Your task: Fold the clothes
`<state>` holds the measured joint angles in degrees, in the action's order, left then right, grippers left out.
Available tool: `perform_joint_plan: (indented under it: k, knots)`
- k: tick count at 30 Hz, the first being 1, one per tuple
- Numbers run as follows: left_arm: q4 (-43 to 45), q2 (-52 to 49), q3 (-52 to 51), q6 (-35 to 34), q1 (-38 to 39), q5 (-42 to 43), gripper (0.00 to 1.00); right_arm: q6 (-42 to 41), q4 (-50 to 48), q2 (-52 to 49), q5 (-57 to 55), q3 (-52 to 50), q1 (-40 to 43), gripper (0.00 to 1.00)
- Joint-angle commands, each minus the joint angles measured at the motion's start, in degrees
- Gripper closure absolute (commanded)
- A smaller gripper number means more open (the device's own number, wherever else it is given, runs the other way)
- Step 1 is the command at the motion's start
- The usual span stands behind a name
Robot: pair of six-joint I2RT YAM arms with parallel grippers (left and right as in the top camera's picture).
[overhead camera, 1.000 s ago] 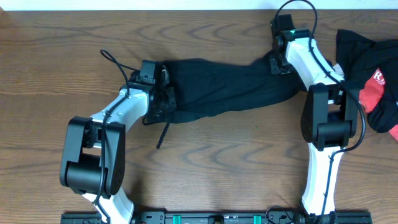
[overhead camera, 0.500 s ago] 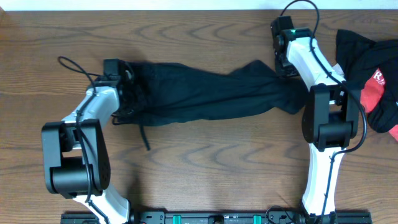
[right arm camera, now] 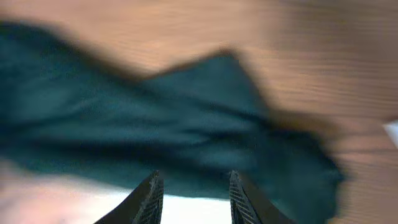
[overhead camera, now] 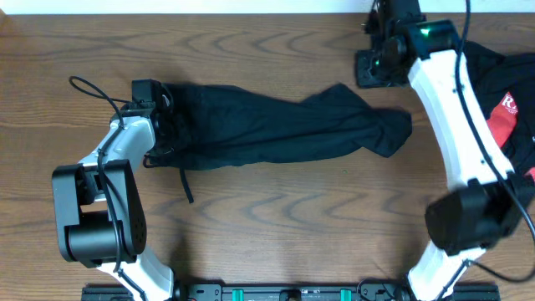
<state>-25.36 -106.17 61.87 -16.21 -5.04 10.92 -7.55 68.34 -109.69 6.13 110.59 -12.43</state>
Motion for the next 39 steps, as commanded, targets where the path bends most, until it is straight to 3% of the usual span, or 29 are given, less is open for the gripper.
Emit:
perform_joint_plan:
  k: [1,12,28,39]
  knots:
    - [-0.9,-1.2,-1.1,1.2,-0.7,-4.6,0.81,2.5,1.5,-1.8,14.9,-2.4,-4.0,0.68]
    - [-0.7,-1.2,-1.1,1.2,-0.7,-4.6,0.81,-0.3,-12.3,-4.6,12.5,-17.4,-8.2,0.67]
    - [-0.7,-1.2,-1.1,1.2,-0.7,-4.6,0.81,-5.9,-10.9,-5.6,2.0,-29.8,-2.2,0.67]
    - [-0.7,-1.2,-1.1,1.2,-0.7,-4.6,0.81,-13.3,-8.9,-5.5,-11.3,-30.8,6.4,0.67]
